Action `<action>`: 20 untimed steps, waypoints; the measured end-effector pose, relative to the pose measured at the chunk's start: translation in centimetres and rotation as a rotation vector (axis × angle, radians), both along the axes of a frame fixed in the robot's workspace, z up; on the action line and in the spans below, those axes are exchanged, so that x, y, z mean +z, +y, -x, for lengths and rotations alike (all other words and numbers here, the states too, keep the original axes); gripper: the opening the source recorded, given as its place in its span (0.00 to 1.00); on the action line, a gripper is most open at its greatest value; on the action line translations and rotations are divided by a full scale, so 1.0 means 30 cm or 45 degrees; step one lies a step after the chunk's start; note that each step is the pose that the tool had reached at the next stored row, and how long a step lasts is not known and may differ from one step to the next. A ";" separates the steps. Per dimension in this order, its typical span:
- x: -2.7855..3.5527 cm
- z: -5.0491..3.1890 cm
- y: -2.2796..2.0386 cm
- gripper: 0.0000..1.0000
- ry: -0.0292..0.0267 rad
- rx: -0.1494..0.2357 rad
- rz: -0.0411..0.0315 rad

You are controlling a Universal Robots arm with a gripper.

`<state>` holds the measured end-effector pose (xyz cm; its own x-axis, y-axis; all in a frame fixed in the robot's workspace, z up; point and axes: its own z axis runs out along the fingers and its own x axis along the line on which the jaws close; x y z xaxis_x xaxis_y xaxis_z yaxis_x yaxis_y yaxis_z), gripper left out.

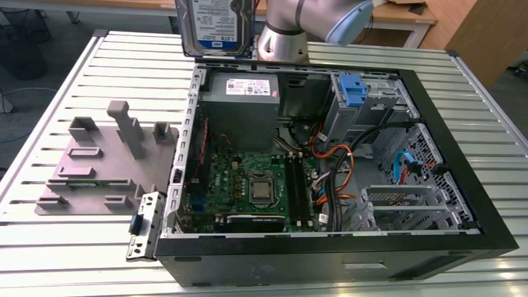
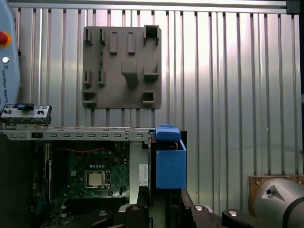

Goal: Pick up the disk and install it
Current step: 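Pick up the disk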

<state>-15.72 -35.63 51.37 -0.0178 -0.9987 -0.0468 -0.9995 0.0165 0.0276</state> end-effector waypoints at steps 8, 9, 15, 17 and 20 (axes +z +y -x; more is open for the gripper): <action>0.000 -0.074 0.000 0.35 0.0002 0.000 0.0000; 0.000 -0.079 0.000 0.35 0.0003 0.000 0.0001; 0.000 -0.084 0.000 0.35 0.0002 0.000 0.0001; 0.000 -0.084 0.000 0.35 0.0002 0.000 0.0000; 0.000 -0.084 0.000 0.35 0.0002 0.000 0.0000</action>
<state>-13.19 -35.63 51.36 -0.0179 -0.9987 -0.0468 -0.9995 0.0166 0.0278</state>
